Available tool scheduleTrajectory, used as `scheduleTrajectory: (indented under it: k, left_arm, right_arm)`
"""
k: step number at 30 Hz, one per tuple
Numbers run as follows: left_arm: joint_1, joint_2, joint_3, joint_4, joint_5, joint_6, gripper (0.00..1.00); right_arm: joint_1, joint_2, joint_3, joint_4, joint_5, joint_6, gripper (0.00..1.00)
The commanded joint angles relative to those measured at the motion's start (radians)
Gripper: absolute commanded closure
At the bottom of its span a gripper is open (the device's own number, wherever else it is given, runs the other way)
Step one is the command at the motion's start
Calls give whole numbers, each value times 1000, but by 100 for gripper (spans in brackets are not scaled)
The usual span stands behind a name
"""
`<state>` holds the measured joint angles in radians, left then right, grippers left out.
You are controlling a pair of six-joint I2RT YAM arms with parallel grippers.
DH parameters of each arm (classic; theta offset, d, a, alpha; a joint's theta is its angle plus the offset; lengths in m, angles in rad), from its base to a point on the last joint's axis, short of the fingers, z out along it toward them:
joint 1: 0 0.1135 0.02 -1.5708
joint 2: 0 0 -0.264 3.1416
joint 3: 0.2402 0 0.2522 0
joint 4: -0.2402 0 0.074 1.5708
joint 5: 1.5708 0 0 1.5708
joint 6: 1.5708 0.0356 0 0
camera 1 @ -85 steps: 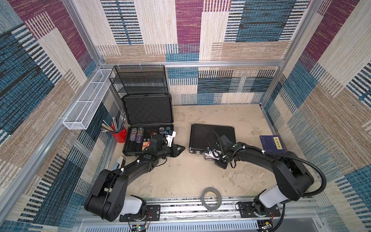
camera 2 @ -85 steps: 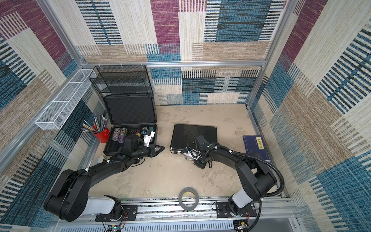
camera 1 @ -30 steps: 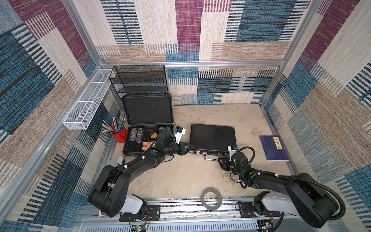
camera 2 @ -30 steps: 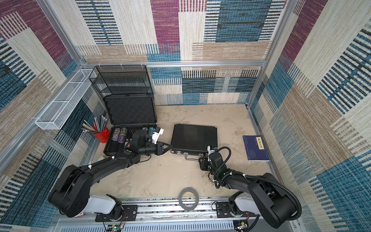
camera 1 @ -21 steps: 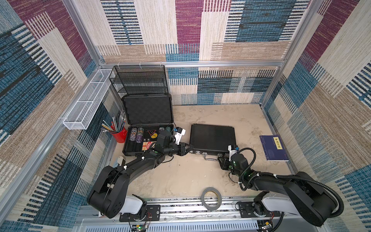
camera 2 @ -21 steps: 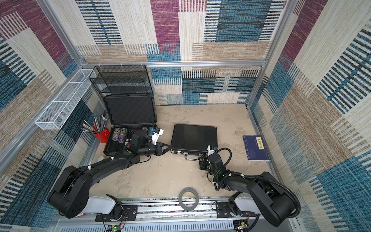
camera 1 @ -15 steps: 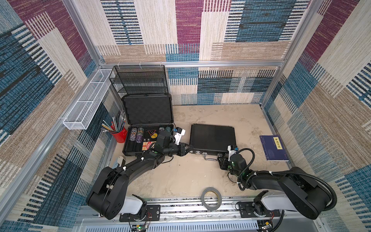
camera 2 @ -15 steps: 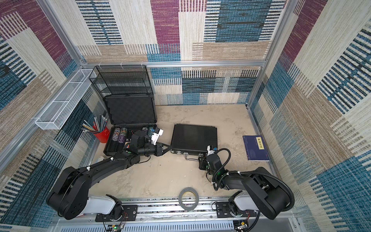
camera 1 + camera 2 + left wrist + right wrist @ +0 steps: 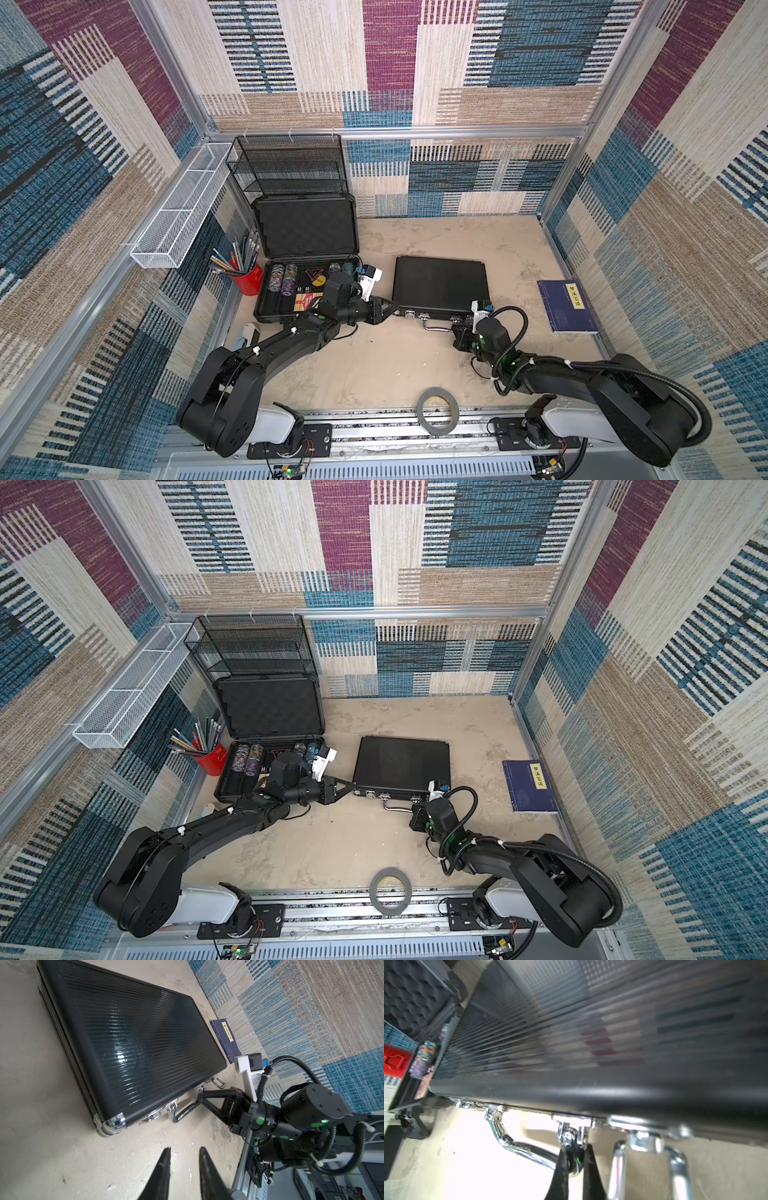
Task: Open the poker set cases
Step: Pick up the poker set case from the center of the board.
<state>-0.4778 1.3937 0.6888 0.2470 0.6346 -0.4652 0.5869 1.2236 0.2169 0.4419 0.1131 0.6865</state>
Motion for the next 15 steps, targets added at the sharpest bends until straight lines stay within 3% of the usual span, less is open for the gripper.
scheduleTrajectory:
  k: [1,9,15]
  left_arm:
    - [1,8,-6,44,9,-6,73]
    - [-1,37,-44,176,54,-121,73]
    - [-17,126,-167,526,99,-379,69]
  right_arm:
    - [0,-59,28,62,105,24,100]
    - [0,-57,66,43,80,69,100]
    - [0,-94,106,-7,115,95,100]
